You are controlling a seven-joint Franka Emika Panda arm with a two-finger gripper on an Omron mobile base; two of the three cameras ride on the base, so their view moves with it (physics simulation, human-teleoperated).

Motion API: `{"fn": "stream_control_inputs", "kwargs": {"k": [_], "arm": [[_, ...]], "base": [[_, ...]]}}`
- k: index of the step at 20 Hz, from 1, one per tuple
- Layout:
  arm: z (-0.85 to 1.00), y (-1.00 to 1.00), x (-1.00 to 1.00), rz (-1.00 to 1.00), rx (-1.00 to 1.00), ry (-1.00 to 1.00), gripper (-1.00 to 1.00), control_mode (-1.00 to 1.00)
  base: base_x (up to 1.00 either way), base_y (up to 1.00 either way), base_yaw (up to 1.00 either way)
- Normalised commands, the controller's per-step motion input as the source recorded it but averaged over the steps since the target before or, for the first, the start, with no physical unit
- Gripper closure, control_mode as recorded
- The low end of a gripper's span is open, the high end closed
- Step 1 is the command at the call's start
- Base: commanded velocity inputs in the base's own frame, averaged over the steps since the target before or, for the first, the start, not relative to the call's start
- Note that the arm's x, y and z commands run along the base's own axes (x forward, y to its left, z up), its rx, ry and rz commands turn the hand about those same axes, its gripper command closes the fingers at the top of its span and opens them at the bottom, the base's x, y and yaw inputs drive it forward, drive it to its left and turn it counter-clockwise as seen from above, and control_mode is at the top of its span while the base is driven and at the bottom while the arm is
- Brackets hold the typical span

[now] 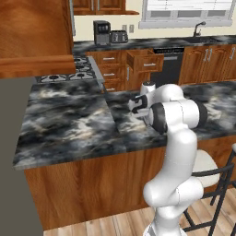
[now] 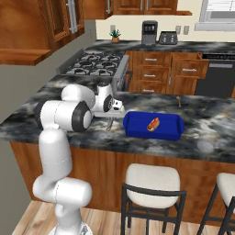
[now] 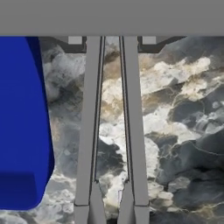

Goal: Take the tongs from the drawer on the left and place them on the dining counter next to the tray containing the hot dog.

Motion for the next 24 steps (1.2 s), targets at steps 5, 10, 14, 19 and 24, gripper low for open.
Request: {"fn": "stream_control_inputs", "kwargs": {"k": [5,10,14,19,24], "arm": [[-0.18,0.0,0.08,0.0,0.0,0.0,1.0,-1.0],[-0.16,0.0,0.07,0.0,0.0,0.0,1.0,-1.0],[-0.12,0.0,0.08,0.0,0.0,0.0,1.0,-1.0],[-0.07,0.0,0.12,0.0,0.0,0.0,1.0,-1.0],[-0.04,-0.03,0.18,0.0,0.0,0.0,1.0,-1.0]], "base": [[0.0,0.0,0.0],[0.0,0.0,0.0],[0.0,0.0,0.0],[0.0,0.0,0.0],[0.0,0.0,0.0]]}}
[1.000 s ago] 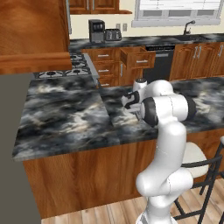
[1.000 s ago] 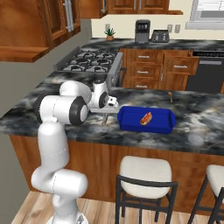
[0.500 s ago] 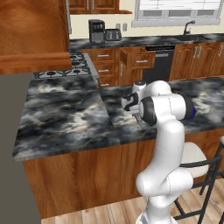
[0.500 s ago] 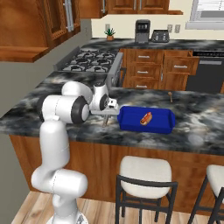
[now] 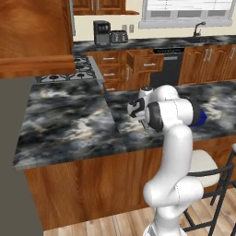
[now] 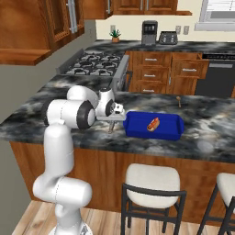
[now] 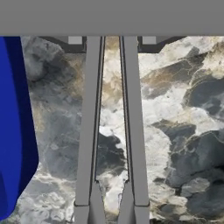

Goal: Take the tongs from the drawer on the left and place them on the dining counter next to the tray containing the hot dog.

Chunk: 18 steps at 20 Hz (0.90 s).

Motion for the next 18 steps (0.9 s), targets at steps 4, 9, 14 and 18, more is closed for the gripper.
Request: {"fn": "stream_control_inputs", "kwargs": {"k": [4,9,14,18], "arm": [[-0.03,-0.07,0.2,0.0,0.0,0.0,1.0,-1.0],[-0.06,-0.07,0.22,0.0,0.0,0.0,1.0,-1.0],[-0.09,-0.04,0.19,0.0,0.0,0.0,1.0,-1.0],[-0.11,-0.01,0.16,0.0,0.0,0.0,-1.0,-1.0]], "base": [[0.0,0.0,0.0],[0.0,0.0,0.0],[0.0,0.0,0.0],[0.0,0.0,0.0]]}}
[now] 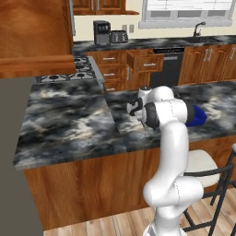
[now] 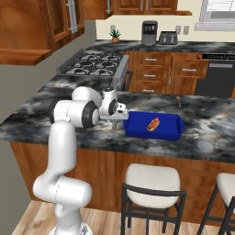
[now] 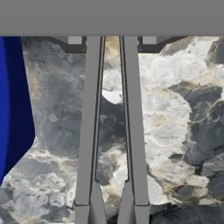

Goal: Take the tongs from the drawer on the left and place them on the dining counter next to the tray containing the hot dog.

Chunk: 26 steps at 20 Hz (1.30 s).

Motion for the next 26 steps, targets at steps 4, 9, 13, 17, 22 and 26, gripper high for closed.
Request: {"fn": "stream_control_inputs", "kwargs": {"k": [4,9,13,17,22,26], "arm": [[-0.06,-0.02,0.16,0.0,0.0,0.0,-1.0,-1.0],[0.0,-0.1,0.01,0.0,0.0,-0.04,-1.0,-1.0],[0.08,-0.15,-0.06,0.0,0.0,-0.11,-1.0,-1.0],[0.4,-0.08,-0.38,-0.03,0.0,-0.13,-1.0,-1.0],[0.57,0.0,-0.43,-0.05,0.0,-0.16,-1.0,-1.0],[0.62,0.0,-0.4,-0.06,0.0,-0.16,-1.0,-1.0]], "base": [[0.0,0.0,0.0],[0.0,0.0,0.0],[0.0,0.0,0.0],[0.0,0.0,0.0],[0.0,0.0,0.0],[0.0,0.0,0.0]]}}
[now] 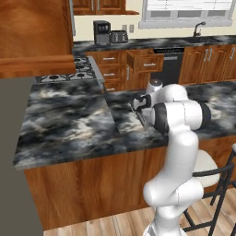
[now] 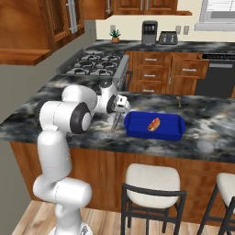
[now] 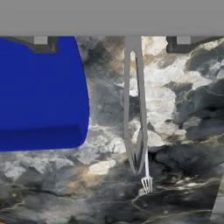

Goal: Take the tongs from the drawer on the left and place them on the dining counter next to the tray containing the hot dog.

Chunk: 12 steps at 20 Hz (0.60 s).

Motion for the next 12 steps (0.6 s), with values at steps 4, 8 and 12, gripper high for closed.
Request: {"fn": "stream_control_inputs", "kwargs": {"k": [4,8,12], "arm": [[0.7,0.0,-0.48,-0.06,0.0,-0.24,-1.0,-1.0],[0.79,0.0,-0.51,-0.04,0.0,-0.33,-1.0,-1.0],[0.93,0.0,-0.4,-0.02,0.0,-0.29,-1.0,-1.0]], "base": [[0.0,0.0,0.0],[0.0,0.0,0.0],[0.0,0.0,0.0]]}}
